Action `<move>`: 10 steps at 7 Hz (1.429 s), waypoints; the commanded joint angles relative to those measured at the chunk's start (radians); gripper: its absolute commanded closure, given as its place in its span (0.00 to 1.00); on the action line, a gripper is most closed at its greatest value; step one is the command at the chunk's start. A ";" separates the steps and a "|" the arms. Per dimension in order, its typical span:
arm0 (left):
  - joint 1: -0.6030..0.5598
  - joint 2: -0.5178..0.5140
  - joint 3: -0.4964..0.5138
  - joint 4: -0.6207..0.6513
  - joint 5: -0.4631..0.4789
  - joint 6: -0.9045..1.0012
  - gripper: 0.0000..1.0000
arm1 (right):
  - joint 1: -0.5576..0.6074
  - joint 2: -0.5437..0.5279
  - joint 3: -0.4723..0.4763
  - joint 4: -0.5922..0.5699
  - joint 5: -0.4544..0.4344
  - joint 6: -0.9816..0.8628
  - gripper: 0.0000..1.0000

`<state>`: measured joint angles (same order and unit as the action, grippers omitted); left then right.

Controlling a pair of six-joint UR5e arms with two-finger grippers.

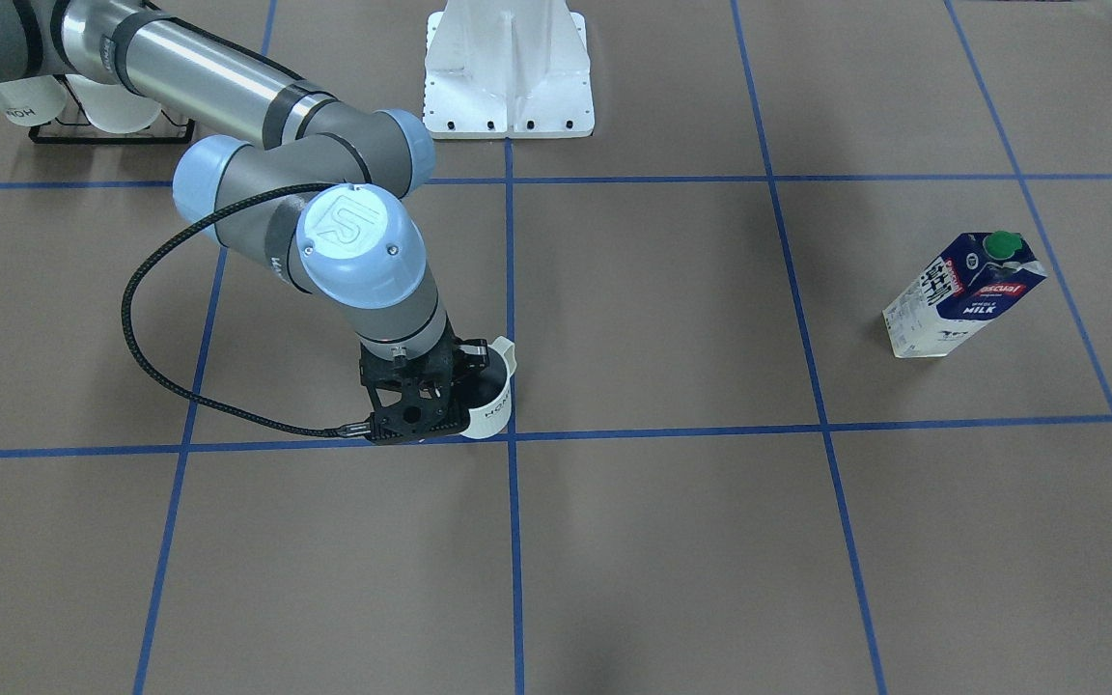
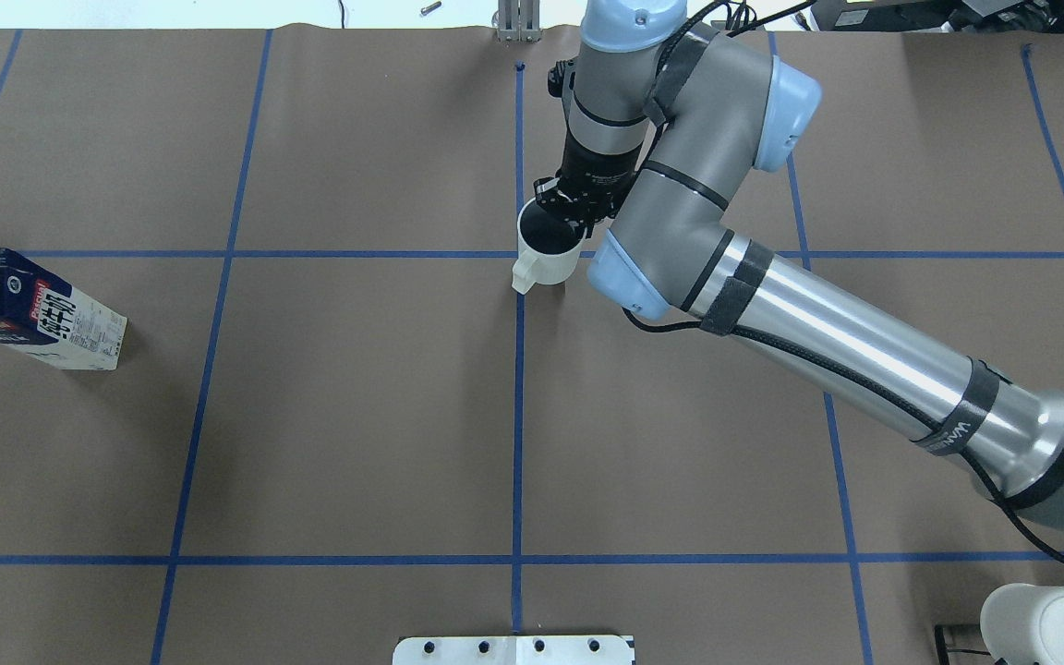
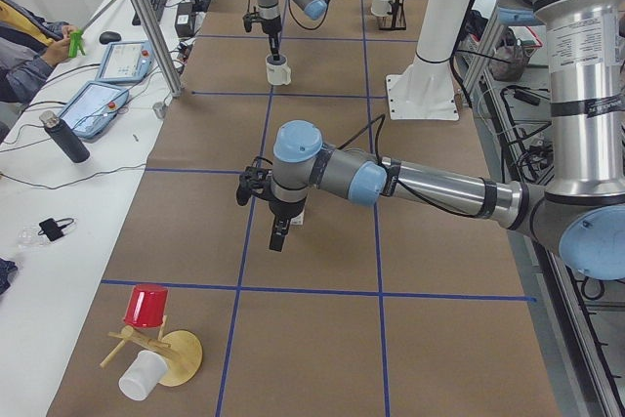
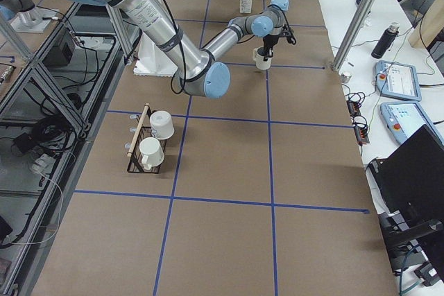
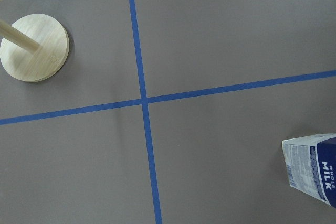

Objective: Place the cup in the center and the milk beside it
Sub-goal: 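Lower the white mug onto the center grid crossing and open the right gripper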

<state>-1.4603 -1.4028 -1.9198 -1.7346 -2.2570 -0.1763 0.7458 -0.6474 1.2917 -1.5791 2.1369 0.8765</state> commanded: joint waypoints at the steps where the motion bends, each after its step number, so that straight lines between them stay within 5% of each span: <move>1: -0.002 0.004 -0.001 -0.002 0.000 0.000 0.02 | -0.020 0.015 -0.031 0.007 0.001 0.009 1.00; 6: -0.003 0.004 -0.004 -0.003 0.000 0.000 0.02 | -0.029 0.014 -0.066 0.093 0.017 0.144 1.00; 7: -0.003 0.004 -0.004 -0.008 0.000 0.000 0.02 | -0.029 0.014 -0.068 0.093 0.017 0.148 0.20; 8: -0.003 0.014 -0.005 -0.023 0.000 0.000 0.02 | -0.029 0.014 -0.066 0.094 0.017 0.182 0.00; 10: 0.001 0.016 -0.008 -0.023 -0.003 -0.014 0.02 | 0.016 0.018 -0.016 0.099 0.087 0.193 0.00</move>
<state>-1.4616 -1.3870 -1.9270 -1.7560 -2.2579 -0.1824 0.7286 -0.6318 1.2435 -1.4802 2.1737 1.0587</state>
